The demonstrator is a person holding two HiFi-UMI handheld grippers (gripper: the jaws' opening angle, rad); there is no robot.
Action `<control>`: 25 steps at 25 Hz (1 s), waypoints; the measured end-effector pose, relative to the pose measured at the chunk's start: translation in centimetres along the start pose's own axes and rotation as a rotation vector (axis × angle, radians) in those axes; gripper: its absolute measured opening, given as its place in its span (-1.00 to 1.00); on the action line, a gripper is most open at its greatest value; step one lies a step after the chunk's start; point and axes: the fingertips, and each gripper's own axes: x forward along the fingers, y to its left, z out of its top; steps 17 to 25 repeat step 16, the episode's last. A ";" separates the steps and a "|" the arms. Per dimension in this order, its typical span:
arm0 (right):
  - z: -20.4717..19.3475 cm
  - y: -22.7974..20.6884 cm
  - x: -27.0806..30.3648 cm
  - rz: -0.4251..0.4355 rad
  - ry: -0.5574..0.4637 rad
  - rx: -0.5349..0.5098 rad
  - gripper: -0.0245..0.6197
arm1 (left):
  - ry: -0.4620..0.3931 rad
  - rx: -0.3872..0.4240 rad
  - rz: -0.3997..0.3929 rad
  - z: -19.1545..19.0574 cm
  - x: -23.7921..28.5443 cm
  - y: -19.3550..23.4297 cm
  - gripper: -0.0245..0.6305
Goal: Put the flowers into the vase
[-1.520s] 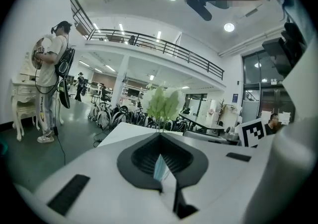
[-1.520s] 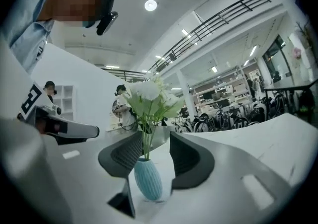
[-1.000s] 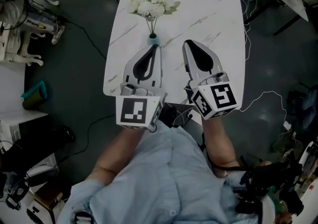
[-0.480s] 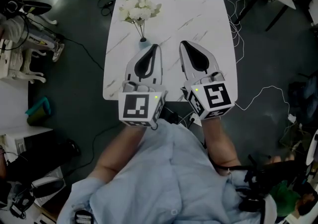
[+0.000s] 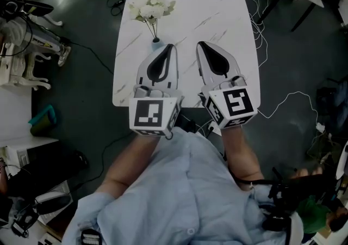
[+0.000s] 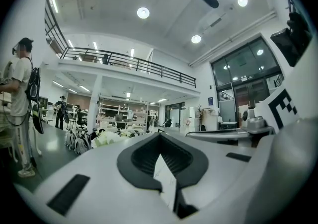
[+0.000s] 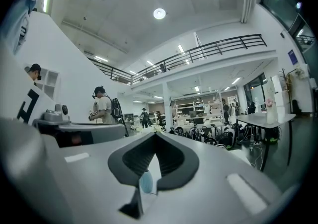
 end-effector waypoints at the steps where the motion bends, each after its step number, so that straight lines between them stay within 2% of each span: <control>1: 0.0 0.0 -0.1 0.000 -0.001 0.001 -0.92 | -0.001 0.000 0.000 0.0 0.0 0.0 -0.91; 25: -0.3 -0.4 0.0 0.001 0.001 0.004 -0.92 | 0.001 -0.003 -0.004 -0.2 0.5 -0.2 -0.91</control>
